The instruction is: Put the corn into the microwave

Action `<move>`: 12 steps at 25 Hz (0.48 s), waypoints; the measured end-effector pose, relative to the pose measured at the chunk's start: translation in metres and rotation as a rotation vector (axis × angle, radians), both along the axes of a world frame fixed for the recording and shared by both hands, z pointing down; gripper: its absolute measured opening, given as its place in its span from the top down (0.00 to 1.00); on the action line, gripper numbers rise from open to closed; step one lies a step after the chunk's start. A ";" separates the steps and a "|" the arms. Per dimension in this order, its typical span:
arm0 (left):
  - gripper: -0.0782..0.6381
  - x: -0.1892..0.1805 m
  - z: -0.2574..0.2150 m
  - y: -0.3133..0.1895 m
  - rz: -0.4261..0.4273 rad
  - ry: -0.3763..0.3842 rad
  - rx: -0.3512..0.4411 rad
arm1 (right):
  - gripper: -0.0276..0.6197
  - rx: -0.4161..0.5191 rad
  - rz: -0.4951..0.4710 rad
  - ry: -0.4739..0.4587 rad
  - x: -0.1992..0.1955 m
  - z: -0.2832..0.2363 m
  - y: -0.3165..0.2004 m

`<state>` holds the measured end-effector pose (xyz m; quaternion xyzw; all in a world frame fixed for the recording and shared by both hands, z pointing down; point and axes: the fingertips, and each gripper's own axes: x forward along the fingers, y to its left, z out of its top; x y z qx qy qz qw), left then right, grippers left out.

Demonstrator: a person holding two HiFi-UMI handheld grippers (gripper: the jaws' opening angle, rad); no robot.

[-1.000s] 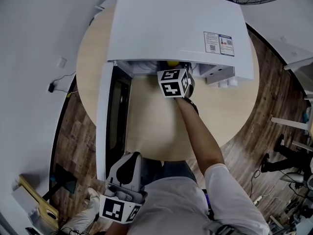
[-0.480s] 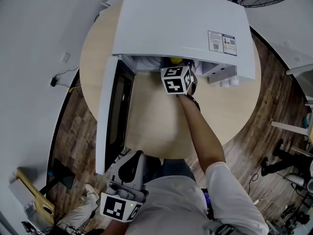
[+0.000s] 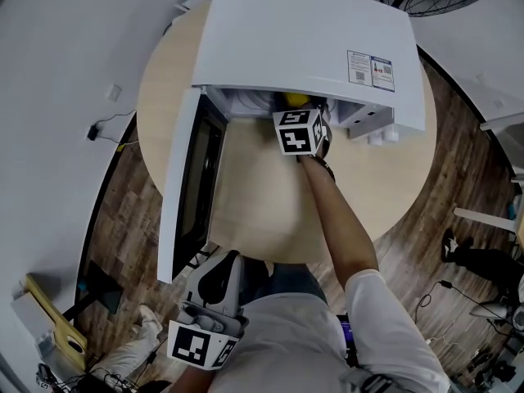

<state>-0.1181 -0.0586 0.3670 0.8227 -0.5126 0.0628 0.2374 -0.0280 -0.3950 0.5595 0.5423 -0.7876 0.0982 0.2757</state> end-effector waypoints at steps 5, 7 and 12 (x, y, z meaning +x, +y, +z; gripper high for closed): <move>0.90 0.003 -0.002 0.005 -0.003 -0.001 0.009 | 0.48 0.001 0.002 -0.023 0.003 -0.003 0.007; 0.90 0.005 -0.004 0.007 -0.005 -0.001 0.013 | 0.48 0.003 0.000 -0.030 0.003 -0.006 0.010; 0.90 0.010 -0.005 0.013 -0.008 0.000 0.019 | 0.49 0.014 -0.008 -0.045 0.003 -0.014 0.017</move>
